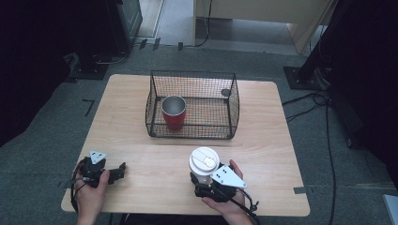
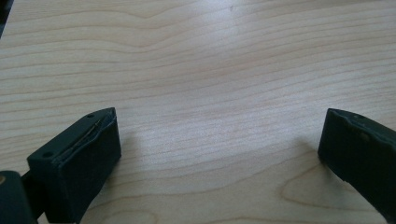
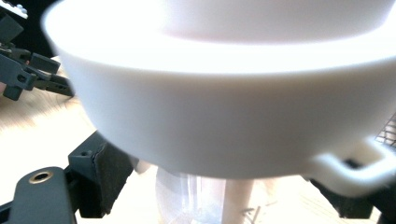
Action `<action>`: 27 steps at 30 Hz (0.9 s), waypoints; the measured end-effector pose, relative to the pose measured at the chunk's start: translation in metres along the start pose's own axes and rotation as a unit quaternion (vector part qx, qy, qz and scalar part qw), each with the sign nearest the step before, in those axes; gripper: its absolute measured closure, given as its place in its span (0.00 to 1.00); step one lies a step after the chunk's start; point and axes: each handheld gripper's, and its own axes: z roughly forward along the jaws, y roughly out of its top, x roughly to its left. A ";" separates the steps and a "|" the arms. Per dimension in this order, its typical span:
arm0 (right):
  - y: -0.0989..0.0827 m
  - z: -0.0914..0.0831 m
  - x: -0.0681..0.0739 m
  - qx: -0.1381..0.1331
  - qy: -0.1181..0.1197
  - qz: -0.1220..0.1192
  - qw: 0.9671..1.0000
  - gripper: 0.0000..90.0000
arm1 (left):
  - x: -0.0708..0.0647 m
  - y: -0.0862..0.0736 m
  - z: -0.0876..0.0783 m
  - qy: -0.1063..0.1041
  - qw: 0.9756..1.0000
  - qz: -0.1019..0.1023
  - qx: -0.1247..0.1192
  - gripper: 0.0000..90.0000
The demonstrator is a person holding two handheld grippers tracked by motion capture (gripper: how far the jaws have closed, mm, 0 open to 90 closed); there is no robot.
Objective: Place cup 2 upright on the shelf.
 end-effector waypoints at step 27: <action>0.020 0.015 -0.005 -0.011 0.013 0.006 1.000 0.17 | 0.000 -0.001 -0.001 -0.010 1.000 0.010 0.000 0.00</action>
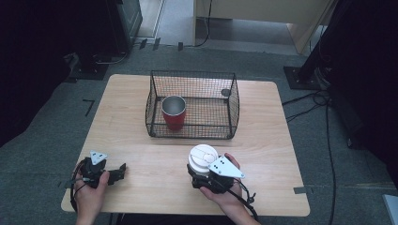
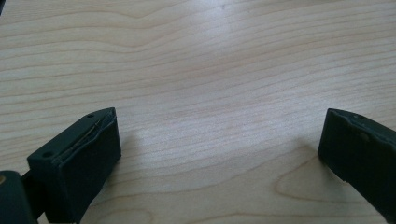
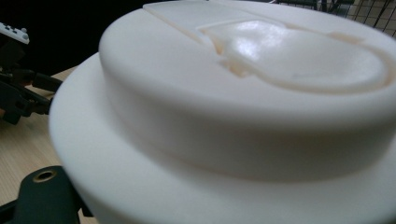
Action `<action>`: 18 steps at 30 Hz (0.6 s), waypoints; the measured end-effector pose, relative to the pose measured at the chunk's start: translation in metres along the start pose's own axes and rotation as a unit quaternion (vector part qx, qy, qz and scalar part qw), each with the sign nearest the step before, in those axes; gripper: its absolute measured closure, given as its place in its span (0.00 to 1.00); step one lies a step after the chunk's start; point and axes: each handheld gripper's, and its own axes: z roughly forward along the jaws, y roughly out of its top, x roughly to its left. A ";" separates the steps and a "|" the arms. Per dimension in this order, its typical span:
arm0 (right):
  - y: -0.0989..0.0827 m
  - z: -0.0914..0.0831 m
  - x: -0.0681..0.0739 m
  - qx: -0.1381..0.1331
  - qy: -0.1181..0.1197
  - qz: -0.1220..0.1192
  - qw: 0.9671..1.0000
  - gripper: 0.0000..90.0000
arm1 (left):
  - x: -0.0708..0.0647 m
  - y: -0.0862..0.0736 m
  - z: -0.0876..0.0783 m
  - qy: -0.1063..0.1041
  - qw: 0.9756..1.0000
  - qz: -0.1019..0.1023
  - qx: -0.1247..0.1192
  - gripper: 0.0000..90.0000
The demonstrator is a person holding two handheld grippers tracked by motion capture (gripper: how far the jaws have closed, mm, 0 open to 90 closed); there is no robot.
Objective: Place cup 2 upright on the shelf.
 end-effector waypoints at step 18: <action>0.045 -0.005 -0.008 -0.043 -0.010 0.005 0.999 0.17 | -0.001 0.001 0.001 0.001 1.000 0.000 -0.001 0.00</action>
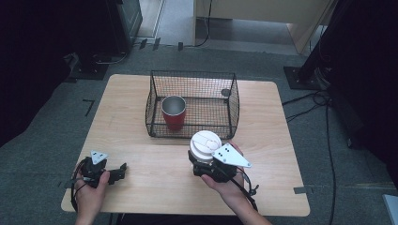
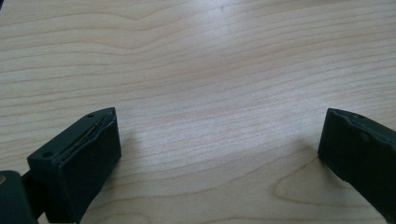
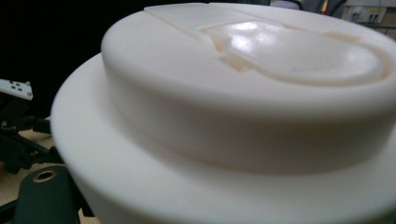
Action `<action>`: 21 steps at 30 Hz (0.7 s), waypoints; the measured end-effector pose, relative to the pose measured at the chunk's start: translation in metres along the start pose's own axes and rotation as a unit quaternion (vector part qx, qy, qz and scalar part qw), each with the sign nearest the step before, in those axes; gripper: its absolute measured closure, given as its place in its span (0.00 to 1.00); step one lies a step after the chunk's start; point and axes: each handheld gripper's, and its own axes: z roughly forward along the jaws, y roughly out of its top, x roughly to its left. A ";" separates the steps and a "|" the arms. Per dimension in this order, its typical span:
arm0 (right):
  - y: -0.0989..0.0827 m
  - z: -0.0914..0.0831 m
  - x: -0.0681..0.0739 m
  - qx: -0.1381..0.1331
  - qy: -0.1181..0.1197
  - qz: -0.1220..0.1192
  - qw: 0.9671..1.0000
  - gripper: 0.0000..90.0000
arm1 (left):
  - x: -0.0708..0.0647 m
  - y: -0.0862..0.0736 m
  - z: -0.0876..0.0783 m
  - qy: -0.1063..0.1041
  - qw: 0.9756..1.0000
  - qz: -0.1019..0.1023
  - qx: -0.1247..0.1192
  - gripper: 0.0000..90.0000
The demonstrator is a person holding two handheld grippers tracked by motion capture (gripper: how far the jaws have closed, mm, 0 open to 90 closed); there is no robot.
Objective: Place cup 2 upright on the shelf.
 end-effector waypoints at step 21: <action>0.072 -0.002 -0.021 -0.052 -0.038 -0.013 0.998 0.17 | 0.000 0.000 0.000 0.000 1.000 0.001 0.000 0.00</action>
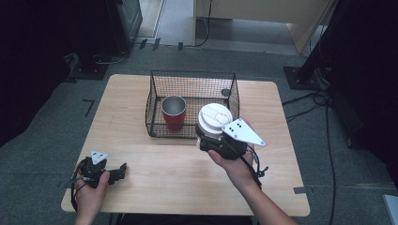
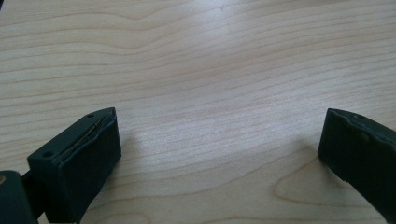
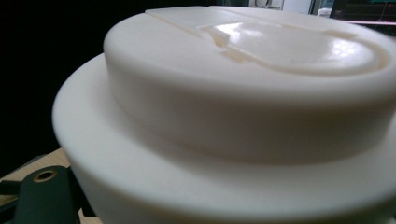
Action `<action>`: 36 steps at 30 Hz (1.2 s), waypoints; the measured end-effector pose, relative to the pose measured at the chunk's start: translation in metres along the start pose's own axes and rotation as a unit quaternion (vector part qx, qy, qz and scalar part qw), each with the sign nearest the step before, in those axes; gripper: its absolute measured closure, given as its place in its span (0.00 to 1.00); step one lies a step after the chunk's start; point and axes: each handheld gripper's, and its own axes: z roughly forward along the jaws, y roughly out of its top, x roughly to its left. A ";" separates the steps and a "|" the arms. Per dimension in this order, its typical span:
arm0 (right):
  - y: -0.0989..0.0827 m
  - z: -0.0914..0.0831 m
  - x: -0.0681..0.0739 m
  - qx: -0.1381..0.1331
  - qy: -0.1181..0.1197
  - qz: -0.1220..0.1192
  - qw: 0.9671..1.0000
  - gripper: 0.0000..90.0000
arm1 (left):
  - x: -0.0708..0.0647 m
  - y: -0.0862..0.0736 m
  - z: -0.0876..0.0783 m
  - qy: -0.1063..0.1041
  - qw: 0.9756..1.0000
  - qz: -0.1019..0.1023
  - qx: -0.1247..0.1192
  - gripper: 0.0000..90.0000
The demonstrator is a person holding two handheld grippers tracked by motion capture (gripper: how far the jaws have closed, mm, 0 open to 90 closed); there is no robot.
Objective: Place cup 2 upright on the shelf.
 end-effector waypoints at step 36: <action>0.026 0.100 -0.053 0.018 -0.101 0.008 0.995 0.17 | 0.000 0.000 0.000 0.000 1.000 0.000 0.000 0.00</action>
